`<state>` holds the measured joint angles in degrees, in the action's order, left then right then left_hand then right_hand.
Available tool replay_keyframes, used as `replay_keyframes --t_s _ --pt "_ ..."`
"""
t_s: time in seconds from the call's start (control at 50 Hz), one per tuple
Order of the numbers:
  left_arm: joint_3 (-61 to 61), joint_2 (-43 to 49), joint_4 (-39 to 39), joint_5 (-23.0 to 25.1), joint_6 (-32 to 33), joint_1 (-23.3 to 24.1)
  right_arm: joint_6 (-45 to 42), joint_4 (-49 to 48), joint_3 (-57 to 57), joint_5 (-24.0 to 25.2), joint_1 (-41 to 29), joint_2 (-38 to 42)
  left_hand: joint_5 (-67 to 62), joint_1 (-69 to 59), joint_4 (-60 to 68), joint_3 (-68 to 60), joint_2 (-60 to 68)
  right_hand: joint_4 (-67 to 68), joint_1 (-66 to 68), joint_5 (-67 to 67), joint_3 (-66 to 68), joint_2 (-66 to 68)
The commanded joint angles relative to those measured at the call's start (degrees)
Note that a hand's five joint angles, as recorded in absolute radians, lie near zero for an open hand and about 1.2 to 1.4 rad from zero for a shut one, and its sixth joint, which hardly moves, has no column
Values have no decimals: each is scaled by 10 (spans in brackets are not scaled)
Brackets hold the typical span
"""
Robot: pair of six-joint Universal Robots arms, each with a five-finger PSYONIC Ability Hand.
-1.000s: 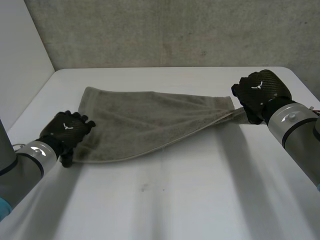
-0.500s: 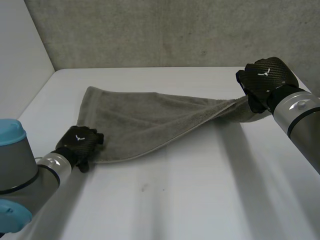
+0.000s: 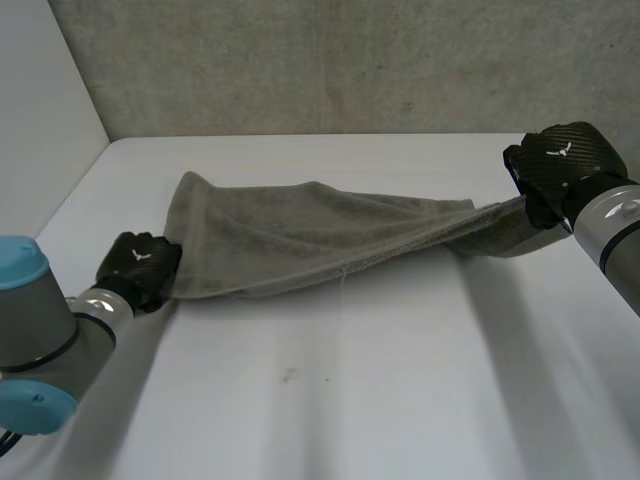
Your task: Fold the towel.
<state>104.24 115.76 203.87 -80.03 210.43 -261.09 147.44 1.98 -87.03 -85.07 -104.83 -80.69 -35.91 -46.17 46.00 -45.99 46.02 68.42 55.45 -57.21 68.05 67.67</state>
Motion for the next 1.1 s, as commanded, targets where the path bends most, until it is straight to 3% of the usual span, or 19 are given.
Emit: replay_keyframes --t_s 0.02,0.14,0.22,0.34,0.46,0.52,0.56,0.62,0.66,0.76,0.9,0.94,1.1 --pt "7 -26 -1 0 -3 -19 -1 0 -5 0 2 3 -96 -93 95 -95 94 116 245 -128 119 123" --pt "14 -41 -3 1 -4 -32 -1 0 -8 2 5 7 -165 -162 164 -164 163 116 245 -128 119 123" --pt "16 -44 -8 3 -4 -32 -3 0 -12 2 4 11 -340 -338 340 -340 339 116 245 -128 119 123" --pt "23 -49 -10 1 0 -29 -11 5 -16 4 5 12 -341 -338 340 -340 340 116 245 -128 119 123" --pt "52 -127 -44 2 10 -30 -70 72 -36 6 20 16 -341 -338 340 -340 340 116 245 -128 119 123" --pt "66 -172 -94 3 31 -30 -144 120 -56 5 37 14 -341 -338 340 -340 340 116 245 -128 119 123" --pt "73 -222 -175 4 85 -31 -227 175 -77 3 48 8 -341 -338 340 -340 340 116 245 -128 119 123" --pt "75 -246 -225 5 125 -31 -267 209 -89 -2 56 3 -341 -338 340 -340 340 116 245 -128 119 123" --pt "76 -284 -324 5 210 -36 -321 262 -105 -2 86 -27 -341 -338 340 -340 340 116 245 -128 119 123" --pt "70 -299 -411 8 288 -57 -334 258 -104 15 119 -47 -314 -312 313 -313 313 116 245 -128 119 123" --pt "64 -256 -330 6 290 -66 -328 233 -116 19 117 -38 -235 -233 234 -234 234 116 245 -128 119 123" --pt "49 -198 -287 2 292 -52 -316 196 -107 16 111 2 -235 -233 234 -234 234 116 245 -128 119 123" --pt "-46 -76 -255 0 288 -24 -277 109 -24 -15 39 100 -223 -221 223 -223 222 116 245 -128 119 123"
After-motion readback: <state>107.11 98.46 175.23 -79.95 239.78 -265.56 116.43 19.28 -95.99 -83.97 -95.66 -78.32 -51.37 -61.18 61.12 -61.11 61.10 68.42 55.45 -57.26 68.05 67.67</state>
